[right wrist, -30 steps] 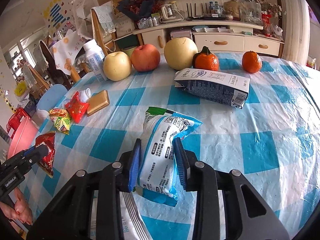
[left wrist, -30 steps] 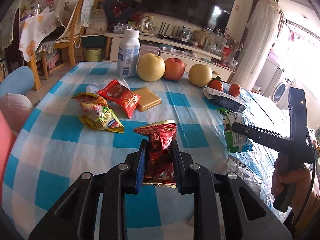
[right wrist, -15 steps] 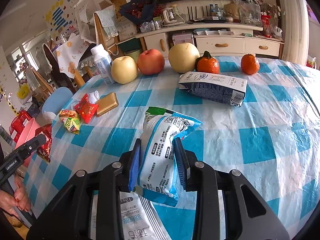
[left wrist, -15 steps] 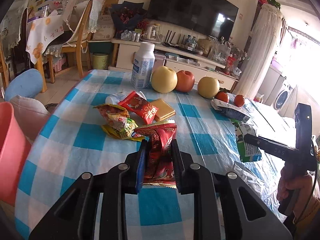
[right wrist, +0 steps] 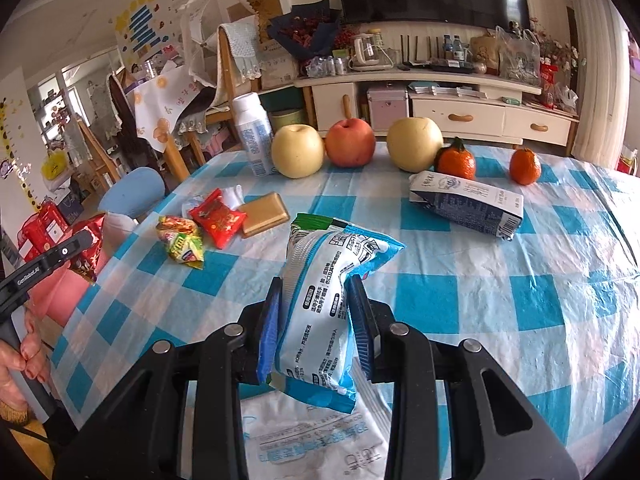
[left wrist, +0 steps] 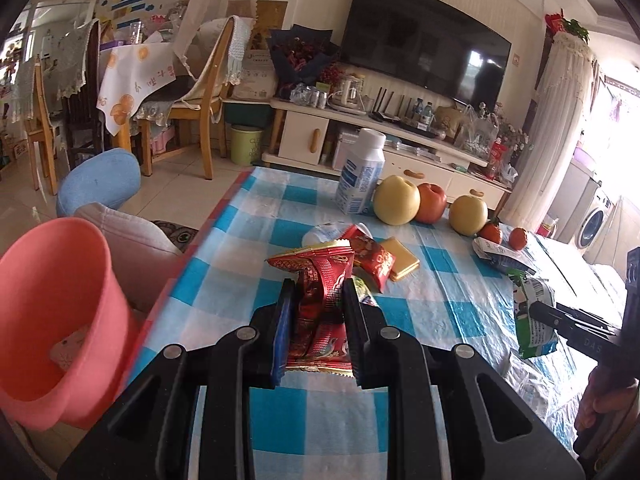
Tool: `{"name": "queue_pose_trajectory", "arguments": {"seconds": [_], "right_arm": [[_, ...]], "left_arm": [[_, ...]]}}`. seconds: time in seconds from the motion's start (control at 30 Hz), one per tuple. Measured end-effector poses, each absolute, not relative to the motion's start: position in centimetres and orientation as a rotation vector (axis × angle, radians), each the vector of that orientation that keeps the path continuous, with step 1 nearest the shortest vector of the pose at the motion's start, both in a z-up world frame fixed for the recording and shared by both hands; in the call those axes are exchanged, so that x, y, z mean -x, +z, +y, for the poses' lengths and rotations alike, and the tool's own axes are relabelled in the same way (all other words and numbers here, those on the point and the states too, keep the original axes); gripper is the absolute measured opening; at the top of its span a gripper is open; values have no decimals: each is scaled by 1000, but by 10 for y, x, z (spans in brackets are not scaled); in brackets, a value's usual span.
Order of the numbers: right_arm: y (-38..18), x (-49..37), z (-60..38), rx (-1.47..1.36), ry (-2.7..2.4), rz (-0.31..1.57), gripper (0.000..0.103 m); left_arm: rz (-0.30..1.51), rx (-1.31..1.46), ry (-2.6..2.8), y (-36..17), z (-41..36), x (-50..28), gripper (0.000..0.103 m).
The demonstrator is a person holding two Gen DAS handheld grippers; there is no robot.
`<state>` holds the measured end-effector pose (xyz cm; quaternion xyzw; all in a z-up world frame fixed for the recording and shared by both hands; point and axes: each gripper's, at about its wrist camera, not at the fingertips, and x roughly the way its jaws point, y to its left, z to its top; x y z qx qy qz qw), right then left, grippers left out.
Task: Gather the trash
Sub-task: 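Carry both items over the pink bucket and open both tools to drop them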
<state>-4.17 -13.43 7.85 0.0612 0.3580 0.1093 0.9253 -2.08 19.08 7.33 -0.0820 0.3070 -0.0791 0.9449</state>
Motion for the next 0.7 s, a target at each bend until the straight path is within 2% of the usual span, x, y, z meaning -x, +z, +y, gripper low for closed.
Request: {"name": "queue_pose_trajectory", "arguments": {"seconds": [0.33,0.7], "right_arm": [[106,45,-39,-35,391,698,35],[136,38,112,92,655,673,35]], "left_arm": [[599,234,5,81,262,28,25],[590,308,295,79,362,41,25]]}}
